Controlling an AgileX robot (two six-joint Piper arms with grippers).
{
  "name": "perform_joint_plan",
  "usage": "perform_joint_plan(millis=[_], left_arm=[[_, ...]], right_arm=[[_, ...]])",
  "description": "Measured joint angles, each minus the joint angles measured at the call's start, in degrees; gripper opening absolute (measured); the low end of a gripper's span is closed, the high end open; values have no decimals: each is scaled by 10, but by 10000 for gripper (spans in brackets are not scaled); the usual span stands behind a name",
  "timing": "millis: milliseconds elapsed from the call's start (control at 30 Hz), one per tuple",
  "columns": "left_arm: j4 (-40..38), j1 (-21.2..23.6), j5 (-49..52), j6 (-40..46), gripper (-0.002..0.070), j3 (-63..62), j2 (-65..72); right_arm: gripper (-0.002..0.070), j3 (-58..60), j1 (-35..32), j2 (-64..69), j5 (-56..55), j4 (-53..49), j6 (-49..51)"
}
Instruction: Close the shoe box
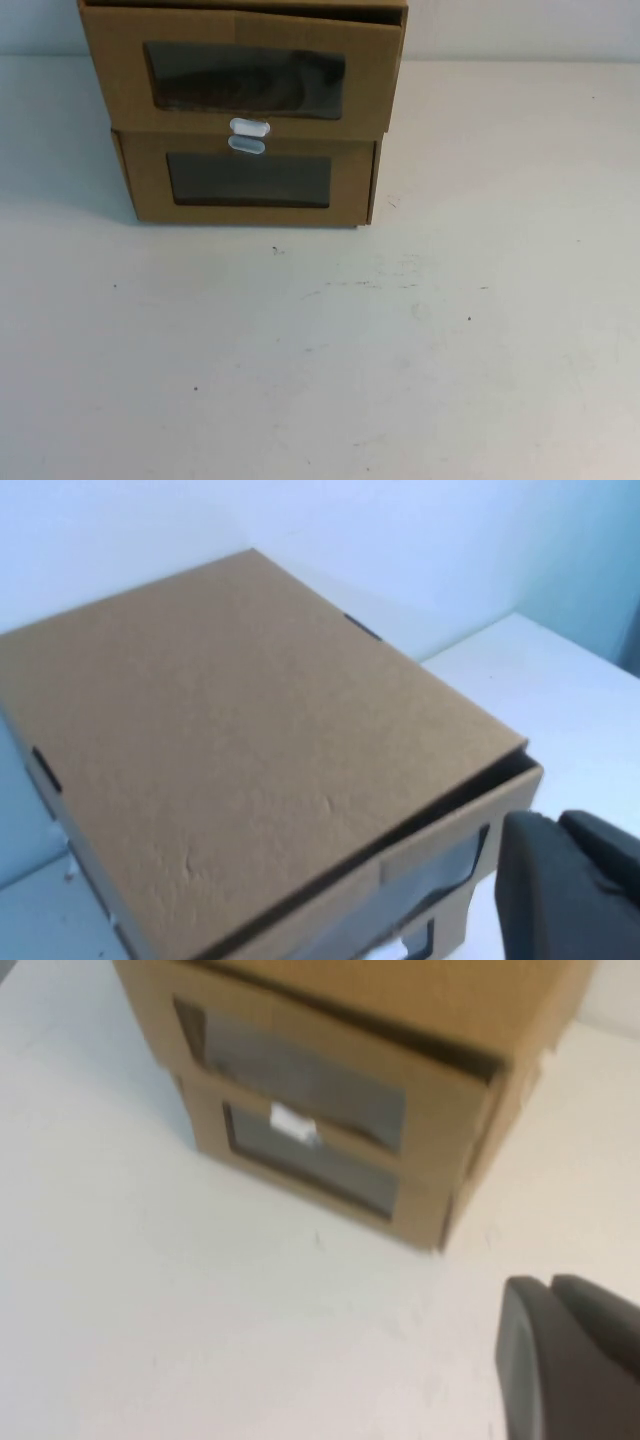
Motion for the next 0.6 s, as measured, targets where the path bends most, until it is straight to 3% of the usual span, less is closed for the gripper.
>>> perform_joint_plan(millis=[267,433,600], left_arm=[[10,0,-162,46,-5,361,-261],[-69,0,-298,119,-5,622,-467],[-136,0,-384,175,-5,815,-637]], right_arm=[[-11,378,0,-316,-87,-46,63],[-11,569,0,-479,-143,-43,84],[-11,669,0,-579,-188,-15,88]])
